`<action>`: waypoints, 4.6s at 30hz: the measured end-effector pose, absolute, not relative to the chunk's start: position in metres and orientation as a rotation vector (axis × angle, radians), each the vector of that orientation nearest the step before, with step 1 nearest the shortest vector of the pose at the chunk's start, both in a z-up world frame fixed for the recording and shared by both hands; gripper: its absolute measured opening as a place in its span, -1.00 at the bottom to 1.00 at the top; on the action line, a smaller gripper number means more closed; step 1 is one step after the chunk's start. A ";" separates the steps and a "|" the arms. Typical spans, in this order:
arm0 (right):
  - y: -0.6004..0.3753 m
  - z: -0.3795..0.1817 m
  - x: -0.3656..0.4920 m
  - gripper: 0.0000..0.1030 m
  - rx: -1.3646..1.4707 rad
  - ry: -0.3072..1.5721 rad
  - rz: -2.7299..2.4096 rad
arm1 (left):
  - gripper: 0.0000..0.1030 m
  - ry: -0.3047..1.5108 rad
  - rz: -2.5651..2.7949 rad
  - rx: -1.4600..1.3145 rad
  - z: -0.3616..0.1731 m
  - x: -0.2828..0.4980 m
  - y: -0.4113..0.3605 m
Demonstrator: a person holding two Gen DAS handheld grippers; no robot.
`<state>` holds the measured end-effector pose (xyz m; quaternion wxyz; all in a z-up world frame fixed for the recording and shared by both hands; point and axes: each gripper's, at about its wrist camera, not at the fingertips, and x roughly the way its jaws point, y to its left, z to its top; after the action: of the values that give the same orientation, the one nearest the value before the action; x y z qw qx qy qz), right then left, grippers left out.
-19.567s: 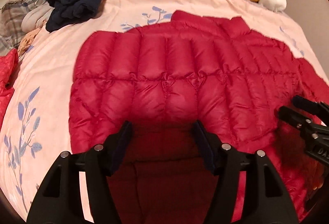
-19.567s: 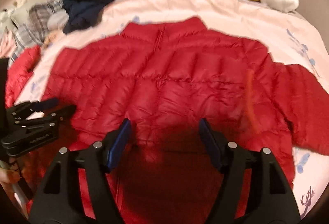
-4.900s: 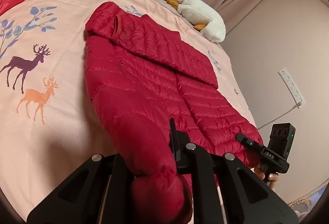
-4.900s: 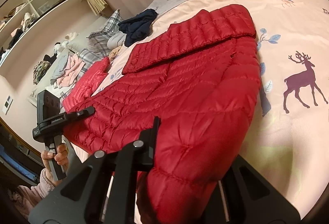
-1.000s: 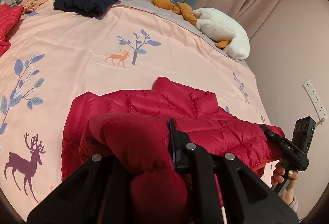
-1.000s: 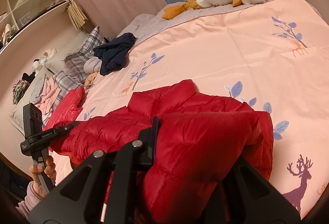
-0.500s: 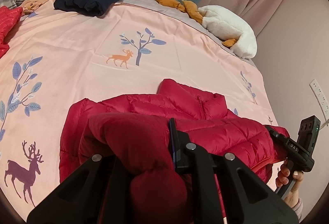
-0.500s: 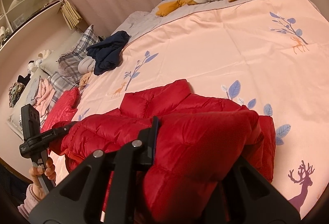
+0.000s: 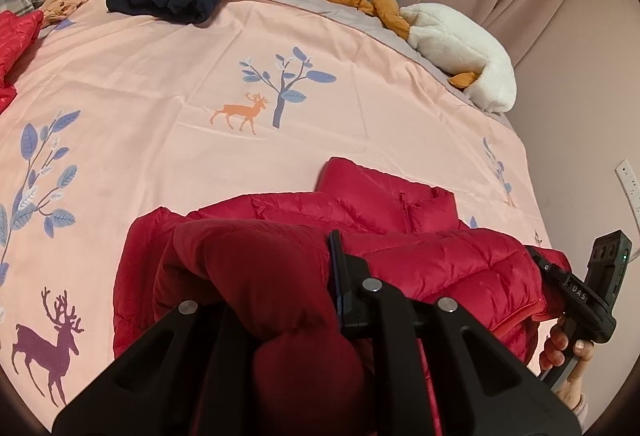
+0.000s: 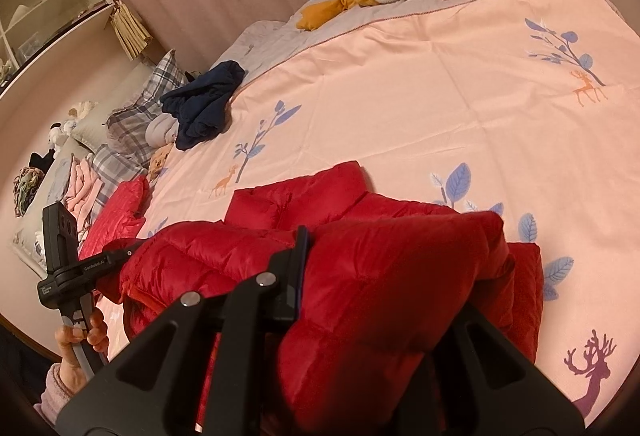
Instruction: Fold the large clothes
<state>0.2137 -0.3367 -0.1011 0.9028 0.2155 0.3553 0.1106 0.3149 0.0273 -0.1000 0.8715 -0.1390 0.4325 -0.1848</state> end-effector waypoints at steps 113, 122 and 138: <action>-0.331 -0.105 0.239 0.35 0.591 0.807 0.227 | 0.20 0.956 -0.295 -0.367 -0.099 0.332 0.024; -0.329 -0.102 0.244 0.39 0.591 0.826 0.206 | 0.21 1.000 -0.307 -0.309 -0.100 0.343 0.022; -0.333 -0.105 0.244 0.46 0.589 0.818 0.199 | 0.24 0.948 -0.291 -0.286 -0.105 0.336 0.018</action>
<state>0.2441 -0.3328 -0.1049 0.8709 0.2816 0.3913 0.0953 0.3362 0.0178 -0.1053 0.8698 -0.1367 0.4533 -0.1392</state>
